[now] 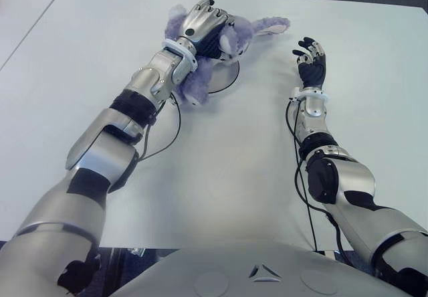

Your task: Put the doll into the plate.

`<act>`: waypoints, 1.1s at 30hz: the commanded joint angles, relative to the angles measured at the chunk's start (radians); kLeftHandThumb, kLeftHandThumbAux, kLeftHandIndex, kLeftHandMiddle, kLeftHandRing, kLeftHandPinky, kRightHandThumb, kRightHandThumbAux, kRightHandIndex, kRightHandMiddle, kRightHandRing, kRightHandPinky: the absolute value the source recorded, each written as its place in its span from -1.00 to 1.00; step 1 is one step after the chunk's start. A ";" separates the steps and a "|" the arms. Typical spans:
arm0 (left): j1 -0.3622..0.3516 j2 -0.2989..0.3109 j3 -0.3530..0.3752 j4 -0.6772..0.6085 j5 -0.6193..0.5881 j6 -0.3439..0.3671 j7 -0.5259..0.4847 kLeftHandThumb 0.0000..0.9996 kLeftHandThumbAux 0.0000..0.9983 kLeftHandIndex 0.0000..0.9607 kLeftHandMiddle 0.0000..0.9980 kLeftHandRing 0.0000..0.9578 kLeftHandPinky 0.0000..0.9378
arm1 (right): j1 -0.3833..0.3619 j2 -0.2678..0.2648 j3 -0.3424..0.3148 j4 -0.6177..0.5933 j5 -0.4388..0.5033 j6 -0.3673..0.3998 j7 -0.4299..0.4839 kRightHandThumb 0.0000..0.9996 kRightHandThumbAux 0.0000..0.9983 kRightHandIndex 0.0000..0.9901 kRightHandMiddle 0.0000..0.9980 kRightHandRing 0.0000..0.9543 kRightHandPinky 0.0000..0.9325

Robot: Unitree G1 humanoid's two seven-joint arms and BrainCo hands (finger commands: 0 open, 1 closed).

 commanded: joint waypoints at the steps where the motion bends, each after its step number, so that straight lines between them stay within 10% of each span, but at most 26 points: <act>1: 0.147 0.030 -0.008 -0.172 -0.058 -0.021 -0.191 -1.00 0.22 -1.00 -1.00 -1.00 -1.00 | 0.255 0.078 0.007 0.155 0.003 0.145 -0.011 0.77 0.79 -0.61 -0.50 -0.43 -0.76; 33: 0.226 0.054 0.035 -0.374 -0.053 0.026 -0.350 -1.00 -0.14 -1.00 -1.00 -1.00 -1.00 | 0.250 0.077 0.014 0.158 0.005 0.176 -0.031 0.50 0.79 -0.69 -0.41 -0.50 -0.65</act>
